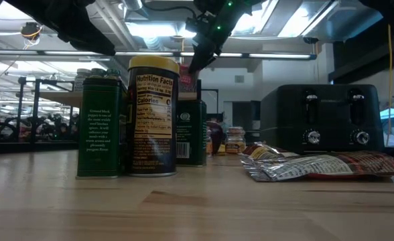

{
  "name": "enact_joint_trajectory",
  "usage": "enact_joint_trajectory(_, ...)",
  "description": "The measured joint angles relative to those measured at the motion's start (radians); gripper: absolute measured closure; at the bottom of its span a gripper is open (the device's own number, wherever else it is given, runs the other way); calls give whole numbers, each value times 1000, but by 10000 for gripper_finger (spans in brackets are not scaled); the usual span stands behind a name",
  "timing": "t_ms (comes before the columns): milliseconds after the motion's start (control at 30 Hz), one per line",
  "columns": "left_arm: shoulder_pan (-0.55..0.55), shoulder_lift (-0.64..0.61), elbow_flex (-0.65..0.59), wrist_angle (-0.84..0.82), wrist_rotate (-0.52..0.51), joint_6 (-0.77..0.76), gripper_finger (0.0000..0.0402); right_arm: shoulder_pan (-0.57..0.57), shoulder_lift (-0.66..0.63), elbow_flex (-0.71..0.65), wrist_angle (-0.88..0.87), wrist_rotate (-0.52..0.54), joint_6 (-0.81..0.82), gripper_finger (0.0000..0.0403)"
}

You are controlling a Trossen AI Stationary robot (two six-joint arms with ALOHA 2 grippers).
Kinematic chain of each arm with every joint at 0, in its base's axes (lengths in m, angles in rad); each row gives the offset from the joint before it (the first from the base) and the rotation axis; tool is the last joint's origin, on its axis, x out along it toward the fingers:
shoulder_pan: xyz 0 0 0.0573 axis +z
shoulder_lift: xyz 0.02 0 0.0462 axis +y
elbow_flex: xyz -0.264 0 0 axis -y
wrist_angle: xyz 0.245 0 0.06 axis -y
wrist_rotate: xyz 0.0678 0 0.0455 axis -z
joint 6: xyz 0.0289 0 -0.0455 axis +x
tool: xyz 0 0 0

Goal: Shelf spices
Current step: Put the bottom red seasoning can on the shelf

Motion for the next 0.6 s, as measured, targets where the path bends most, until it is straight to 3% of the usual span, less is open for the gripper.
enact_joint_trajectory(400, 0, 0, 0, 0, 2, -2, 176, 0, 0, 0, 11, 8, -1, 141)
enact_joint_trajectory(600, 0, 0, 0, 0, 2, -3, 176, 16, -5, 81, -67, 21, -9, 141)
